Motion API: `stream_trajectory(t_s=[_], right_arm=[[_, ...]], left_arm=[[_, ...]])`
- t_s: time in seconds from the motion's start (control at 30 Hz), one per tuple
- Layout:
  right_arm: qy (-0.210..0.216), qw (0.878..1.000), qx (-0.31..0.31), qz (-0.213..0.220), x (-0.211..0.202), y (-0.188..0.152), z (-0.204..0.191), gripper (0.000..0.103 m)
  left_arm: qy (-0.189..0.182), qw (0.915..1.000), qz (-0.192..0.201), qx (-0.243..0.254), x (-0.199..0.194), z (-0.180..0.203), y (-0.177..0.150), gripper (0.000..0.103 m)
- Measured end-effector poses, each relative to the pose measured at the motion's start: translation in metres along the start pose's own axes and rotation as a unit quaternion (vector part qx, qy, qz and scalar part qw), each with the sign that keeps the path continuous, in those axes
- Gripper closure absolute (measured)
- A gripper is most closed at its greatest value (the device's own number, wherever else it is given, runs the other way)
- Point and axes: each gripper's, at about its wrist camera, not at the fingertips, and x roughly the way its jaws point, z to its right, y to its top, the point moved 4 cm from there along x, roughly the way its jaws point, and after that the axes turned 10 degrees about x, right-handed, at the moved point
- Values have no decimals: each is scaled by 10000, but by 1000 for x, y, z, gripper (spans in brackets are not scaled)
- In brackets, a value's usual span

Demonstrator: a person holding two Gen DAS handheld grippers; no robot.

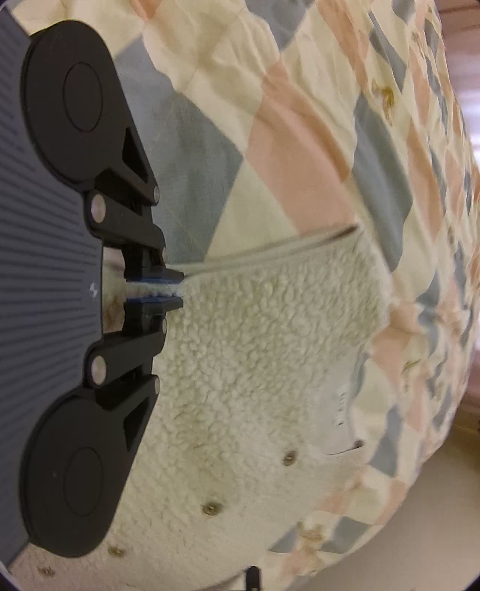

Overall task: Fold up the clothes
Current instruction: 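Pull the vest flat across the duvet with both grippers, then release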

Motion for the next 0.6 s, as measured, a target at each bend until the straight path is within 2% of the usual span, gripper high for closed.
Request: stream_trajectory(t_s=[0.07,0.1,0.17,0.3,0.37,0.43,0.5,0.6], right_arm=[[-179,9998,78,76,0,-1,3,64],[-245,9996,104,113,-2,-2,4,63],[-315,9993,99,171,-14,-5,4,62],[-184,9991,-315,231,-49,-29,-9,61],[-43,9979,-631,141,-62,-48,-20,65],[0,9957,-925,32,-67,-70,-29,68],[-55,9947,-1013,-152,-64,-89,-30,68],[-485,9917,-1103,-442,-61,-116,-14,69]], left_arm=[[4,9999,-5,-145,-1,-3,3,94],[26,9996,34,-274,-7,-7,3,86],[178,9978,200,-608,-29,-19,0,80],[348,9909,490,-1201,-91,-28,-23,81],[151,9927,497,-1086,-114,-4,-38,81],[69,9963,359,-781,-119,27,-53,80],[169,9982,73,-574,-113,50,-74,80],[540,9949,-381,-768,-103,60,-113,79]])
